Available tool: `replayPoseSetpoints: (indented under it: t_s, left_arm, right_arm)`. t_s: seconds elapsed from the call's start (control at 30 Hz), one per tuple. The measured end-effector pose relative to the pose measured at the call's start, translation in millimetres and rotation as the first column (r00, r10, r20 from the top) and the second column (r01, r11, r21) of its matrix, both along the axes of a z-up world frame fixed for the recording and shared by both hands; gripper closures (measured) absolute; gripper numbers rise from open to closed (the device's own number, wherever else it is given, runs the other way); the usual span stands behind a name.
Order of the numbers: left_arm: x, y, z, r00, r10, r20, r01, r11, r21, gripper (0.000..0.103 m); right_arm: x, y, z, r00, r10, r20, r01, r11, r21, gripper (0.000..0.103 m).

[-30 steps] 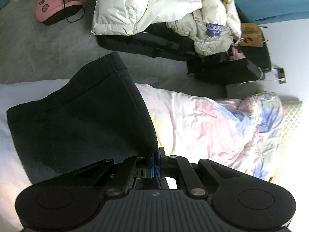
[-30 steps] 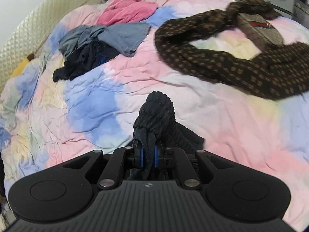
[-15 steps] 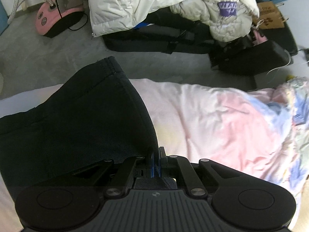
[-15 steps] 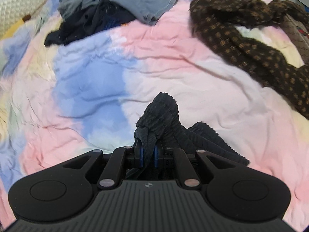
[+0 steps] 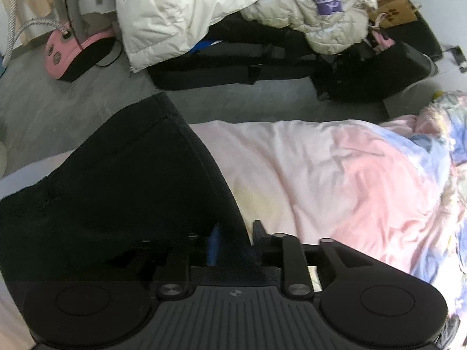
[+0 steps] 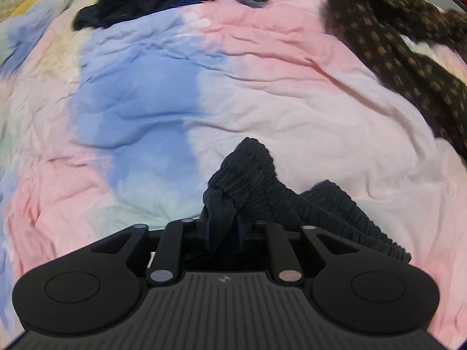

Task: Fold clothes
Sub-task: 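Lay the folded sweatpants down and open both grippers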

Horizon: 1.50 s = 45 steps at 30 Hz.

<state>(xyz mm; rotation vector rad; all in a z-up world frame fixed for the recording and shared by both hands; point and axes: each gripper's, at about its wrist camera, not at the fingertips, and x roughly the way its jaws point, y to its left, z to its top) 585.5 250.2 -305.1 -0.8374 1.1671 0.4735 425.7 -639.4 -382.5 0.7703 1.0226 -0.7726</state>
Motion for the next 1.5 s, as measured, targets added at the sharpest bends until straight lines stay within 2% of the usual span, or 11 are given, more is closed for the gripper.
replayPoseSetpoints:
  t_s: [0.03,0.13,0.27,0.53,0.67,0.8,1.03,1.3,1.4,1.47,1.5]
  left_arm:
    - [-4,1,6,1.0,-0.007,0.016,0.007,1.0,-0.004,0.062]
    - [-23,5,28,0.995,-0.026,0.1,0.028,1.0,-0.012,0.059]
    - [-72,21,57,0.972,0.018,0.235,-0.009,0.999,-0.039,0.04]
    - [-174,69,70,0.945,0.15,0.29,-0.123,0.986,-0.11,0.022]
    - [-215,93,49,0.934,0.245,0.261,-0.203,0.963,-0.176,0.021]
    - [-241,119,13,0.901,0.364,0.233,-0.302,0.916,-0.265,0.021]
    - [-249,132,-41,0.881,0.431,0.192,-0.348,0.869,-0.353,0.022]
    - [-231,125,-73,0.861,0.463,0.211,-0.364,0.85,-0.381,0.041]
    - [-224,123,-74,0.862,0.451,0.231,-0.359,0.865,-0.35,0.065]
    - [-220,122,-70,0.865,0.43,0.258,-0.33,0.875,-0.354,0.097]
    - [-215,121,-65,0.868,0.412,0.278,-0.311,0.887,-0.341,0.099]
  right_arm:
    - [0,2,5,1.0,0.024,0.003,-0.024,1.0,-0.006,0.074]
    - [-5,10,22,0.996,0.083,0.018,-0.082,0.996,-0.018,0.071]
    - [-21,31,49,0.989,0.141,0.047,-0.139,0.989,-0.042,0.064]
    - [-68,90,81,0.972,0.228,0.051,-0.226,0.973,-0.054,0.061]
    - [-95,124,89,0.97,0.239,0.041,-0.237,0.971,-0.032,0.059]
    - [-121,160,98,0.965,0.26,0.031,-0.26,0.966,-0.016,0.053]
    - [-140,221,114,0.941,0.337,-0.039,-0.338,0.94,-0.04,0.048]
    - [-142,276,130,0.909,0.412,-0.065,-0.415,0.908,-0.052,0.047]
    - [-145,289,134,0.902,0.428,-0.064,-0.431,0.901,-0.055,0.047]
    - [-147,294,136,0.9,0.432,-0.058,-0.435,0.899,-0.056,0.047]
    - [-149,295,136,0.901,0.432,-0.053,-0.434,0.899,-0.055,0.047]
